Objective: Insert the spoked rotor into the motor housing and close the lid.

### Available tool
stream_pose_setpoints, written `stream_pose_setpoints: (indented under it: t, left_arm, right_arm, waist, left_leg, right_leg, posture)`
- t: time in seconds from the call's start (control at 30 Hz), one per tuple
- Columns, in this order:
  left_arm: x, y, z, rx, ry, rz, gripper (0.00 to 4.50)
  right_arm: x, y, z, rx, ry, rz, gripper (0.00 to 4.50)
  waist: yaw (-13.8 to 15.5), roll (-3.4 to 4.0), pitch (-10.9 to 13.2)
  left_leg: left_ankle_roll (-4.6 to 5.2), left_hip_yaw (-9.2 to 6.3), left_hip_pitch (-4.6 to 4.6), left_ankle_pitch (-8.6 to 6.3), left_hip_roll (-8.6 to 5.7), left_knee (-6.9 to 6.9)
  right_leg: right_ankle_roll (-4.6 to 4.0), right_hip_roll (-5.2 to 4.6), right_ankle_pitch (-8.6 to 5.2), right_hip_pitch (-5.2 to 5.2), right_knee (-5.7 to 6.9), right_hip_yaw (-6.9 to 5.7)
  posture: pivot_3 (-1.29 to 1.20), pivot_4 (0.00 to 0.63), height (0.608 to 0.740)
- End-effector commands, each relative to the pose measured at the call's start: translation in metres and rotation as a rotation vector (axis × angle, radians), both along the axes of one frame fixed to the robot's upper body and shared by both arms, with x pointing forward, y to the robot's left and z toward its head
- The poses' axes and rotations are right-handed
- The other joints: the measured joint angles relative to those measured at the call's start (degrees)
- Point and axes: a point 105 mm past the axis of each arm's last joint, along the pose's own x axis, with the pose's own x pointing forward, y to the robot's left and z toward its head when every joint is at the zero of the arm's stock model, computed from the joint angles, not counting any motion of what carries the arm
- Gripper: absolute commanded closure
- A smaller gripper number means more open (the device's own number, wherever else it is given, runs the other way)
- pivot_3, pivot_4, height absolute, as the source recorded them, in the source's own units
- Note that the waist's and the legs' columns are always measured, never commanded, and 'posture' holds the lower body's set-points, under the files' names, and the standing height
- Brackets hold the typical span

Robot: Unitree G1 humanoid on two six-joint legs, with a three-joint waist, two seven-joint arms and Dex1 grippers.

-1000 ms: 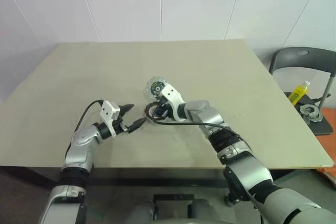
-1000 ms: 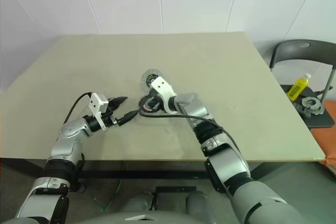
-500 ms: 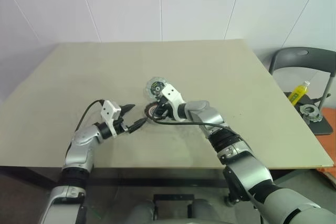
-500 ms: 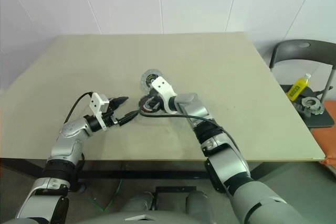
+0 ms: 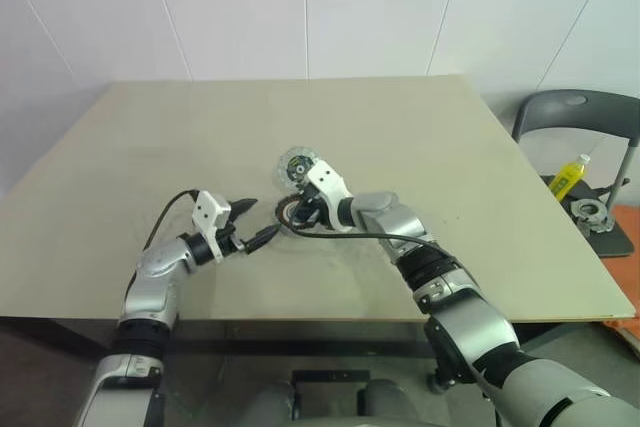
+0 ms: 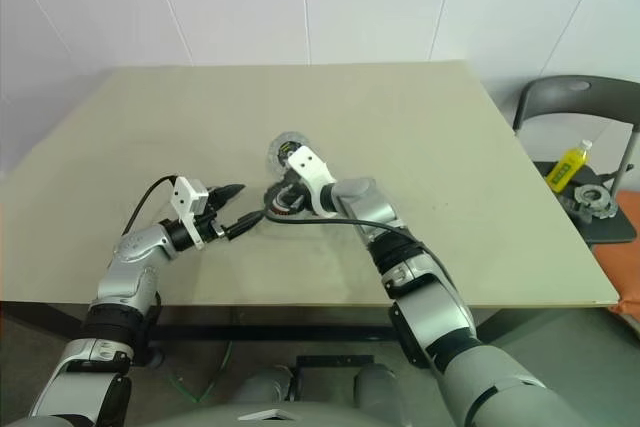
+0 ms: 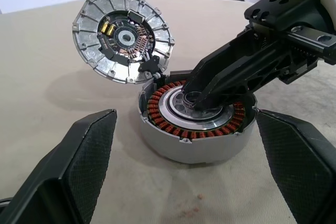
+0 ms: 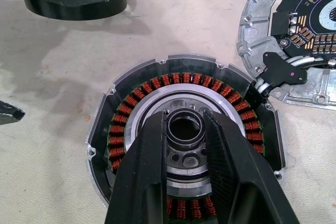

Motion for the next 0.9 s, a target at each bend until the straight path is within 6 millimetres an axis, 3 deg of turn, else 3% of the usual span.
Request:
stream_pose_setpoints:
  t: [0.03, 0.37, 0.6, 0.9]
  left_arm:
    - [0.001, -0.002, 0.013, 0.003, -0.045, -0.008, 0.00]
    - [0.001, -0.003, 0.017, 0.001, -0.046, -0.008, 0.00]
    - [0.001, -0.003, 0.017, 0.002, -0.044, -0.007, 0.00]
    - [0.000, -0.004, 0.008, 0.007, -0.024, -0.013, 0.00]
  right_arm:
    - [0.003, 0.006, 0.014, 0.028, -0.037, 0.012, 3.84]
    - [0.004, 0.005, 0.014, 0.026, -0.037, 0.010, 3.84]
    - [0.004, 0.005, 0.015, 0.042, -0.032, 0.004, 1.59]
    - [0.008, 0.012, 0.039, 0.232, -0.019, -0.030, 1.59]
  waist:
    - [0.0, 0.00, 0.0]
    - [0.0, 0.00, 0.0]
    - [0.0, 0.00, 0.0]
    - [0.0, 0.00, 0.0]
  left_leg:
    - [0.00, -0.01, 0.00, 0.00, 0.00, 0.00]
    - [-0.01, 0.00, 0.00, 0.00, 0.00, 0.00]
    - [-0.01, -0.01, 0.00, 0.00, 0.00, 0.00]
    - [-0.01, -0.01, 0.00, 0.01, 0.00, -0.01]
  right_leg:
    - [0.00, 0.00, 0.00, 0.00, 0.00, 0.00]
    - [0.00, 0.01, 0.00, 0.00, 0.00, 0.00]
    - [0.00, 0.01, 0.00, 0.00, 0.00, 0.00]
    - [-0.01, 0.01, 0.00, 0.00, 0.00, 0.00]
  posture:
    - [0.00, 0.000, 0.740]
    - [0.00, 0.000, 0.740]
    - [0.00, 0.000, 0.740]
    - [0.00, 0.000, 0.740]
